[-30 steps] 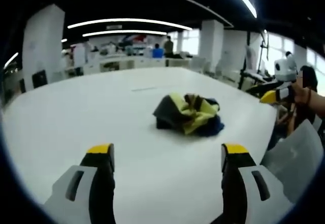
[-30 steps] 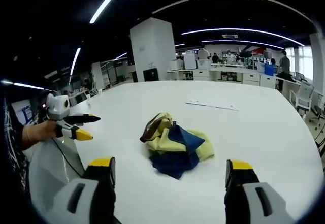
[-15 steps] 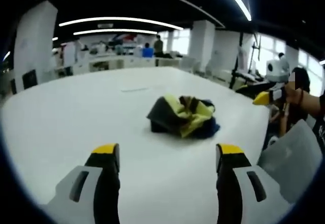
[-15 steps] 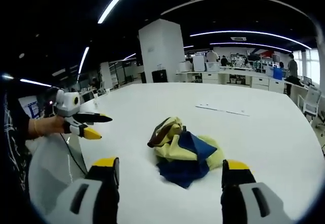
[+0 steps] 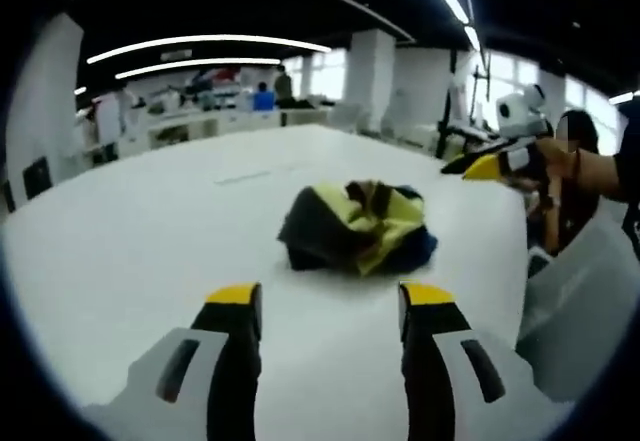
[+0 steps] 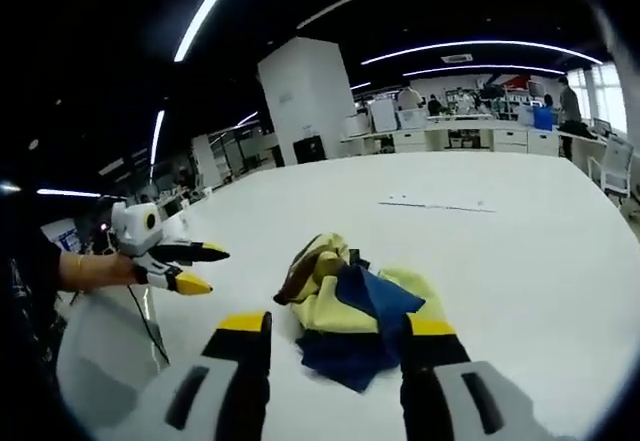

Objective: Fold the garment on the visible template until the final outline fits inside the template.

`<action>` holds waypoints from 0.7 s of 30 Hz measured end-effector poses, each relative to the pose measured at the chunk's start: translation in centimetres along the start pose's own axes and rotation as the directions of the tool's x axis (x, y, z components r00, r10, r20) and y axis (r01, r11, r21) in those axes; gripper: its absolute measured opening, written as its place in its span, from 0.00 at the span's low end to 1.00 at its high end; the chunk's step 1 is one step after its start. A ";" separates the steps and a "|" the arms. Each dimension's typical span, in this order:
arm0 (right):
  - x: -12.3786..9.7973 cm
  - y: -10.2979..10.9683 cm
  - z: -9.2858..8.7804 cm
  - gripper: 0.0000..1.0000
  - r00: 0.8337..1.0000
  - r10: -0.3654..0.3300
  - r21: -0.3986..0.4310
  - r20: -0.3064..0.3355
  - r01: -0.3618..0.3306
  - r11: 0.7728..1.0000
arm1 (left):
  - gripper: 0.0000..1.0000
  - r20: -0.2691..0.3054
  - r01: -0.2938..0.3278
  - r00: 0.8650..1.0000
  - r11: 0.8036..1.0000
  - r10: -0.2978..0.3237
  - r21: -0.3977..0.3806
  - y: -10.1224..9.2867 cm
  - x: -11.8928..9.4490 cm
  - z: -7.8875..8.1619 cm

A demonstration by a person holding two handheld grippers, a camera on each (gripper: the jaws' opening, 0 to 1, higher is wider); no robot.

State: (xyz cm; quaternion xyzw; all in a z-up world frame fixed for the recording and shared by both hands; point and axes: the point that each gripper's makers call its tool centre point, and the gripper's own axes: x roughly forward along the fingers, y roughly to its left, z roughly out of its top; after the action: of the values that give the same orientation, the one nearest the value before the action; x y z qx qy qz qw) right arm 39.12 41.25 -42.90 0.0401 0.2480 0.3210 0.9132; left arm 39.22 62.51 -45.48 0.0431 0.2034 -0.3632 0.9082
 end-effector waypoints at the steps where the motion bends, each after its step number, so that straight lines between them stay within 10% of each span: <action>1: 0.2 -0.2 0.0 0.47 1.000 -0.002 -0.004 -0.003 0.002 1.000 | 0.50 0.000 0.000 1.000 1.000 0.000 -0.003 0.0 0.4 0.1; 21: 3.8 -2.6 -0.5 0.30 0.999 -0.035 0.001 -0.038 0.035 0.999 | 0.30 -0.064 -0.001 0.998 0.976 0.015 0.220 -0.1 5.9 -0.6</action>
State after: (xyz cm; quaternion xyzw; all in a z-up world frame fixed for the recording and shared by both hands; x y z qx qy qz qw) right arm 42.94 41.41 -45.53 0.0304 0.2660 0.3054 0.9138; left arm 42.78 58.79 -48.40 0.1557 0.1914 -0.3782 0.8923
